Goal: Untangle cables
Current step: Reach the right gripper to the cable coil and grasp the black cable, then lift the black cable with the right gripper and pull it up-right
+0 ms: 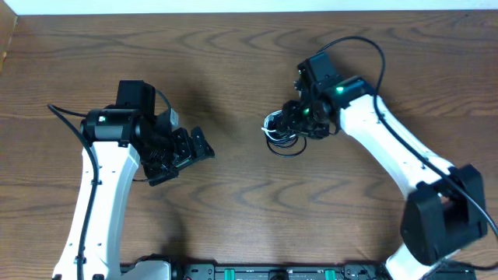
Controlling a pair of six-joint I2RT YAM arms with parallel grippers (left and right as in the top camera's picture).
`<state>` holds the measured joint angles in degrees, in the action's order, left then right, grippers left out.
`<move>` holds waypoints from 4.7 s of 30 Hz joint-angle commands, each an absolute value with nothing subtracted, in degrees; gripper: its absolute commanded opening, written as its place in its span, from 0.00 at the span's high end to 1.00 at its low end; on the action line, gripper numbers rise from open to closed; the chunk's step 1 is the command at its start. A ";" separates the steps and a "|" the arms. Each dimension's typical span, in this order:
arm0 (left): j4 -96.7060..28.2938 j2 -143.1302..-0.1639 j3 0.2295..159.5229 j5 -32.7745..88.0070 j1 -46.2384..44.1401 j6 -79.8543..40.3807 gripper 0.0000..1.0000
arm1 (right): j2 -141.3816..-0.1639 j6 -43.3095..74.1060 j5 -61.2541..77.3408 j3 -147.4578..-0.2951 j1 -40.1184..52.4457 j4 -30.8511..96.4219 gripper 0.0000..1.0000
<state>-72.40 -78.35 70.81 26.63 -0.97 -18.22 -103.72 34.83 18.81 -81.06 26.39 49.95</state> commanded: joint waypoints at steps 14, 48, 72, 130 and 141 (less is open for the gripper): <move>-72.64 -78.35 71.48 26.26 -1.10 -18.09 0.02 | -107.94 39.22 12.10 -81.67 28.86 42.33 0.54; -72.64 -78.37 71.48 26.28 -1.10 -18.09 0.02 | -108.16 53.71 -6.63 -78.78 36.36 42.85 0.56; -72.64 -78.37 71.48 26.26 -1.10 -18.09 0.02 | -109.69 49.63 -9.08 -78.56 36.18 37.06 0.93; -72.64 -78.37 71.48 26.28 -1.10 -18.09 0.02 | -90.13 41.47 -7.90 -92.27 32.38 49.89 0.99; -72.64 -78.37 71.48 26.26 -1.10 -18.09 0.02 | -83.48 28.77 6.44 -98.65 27.83 43.42 0.99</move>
<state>-72.40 -78.35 70.81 26.63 -0.97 -18.20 -87.37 37.58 1.93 -96.75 27.77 43.40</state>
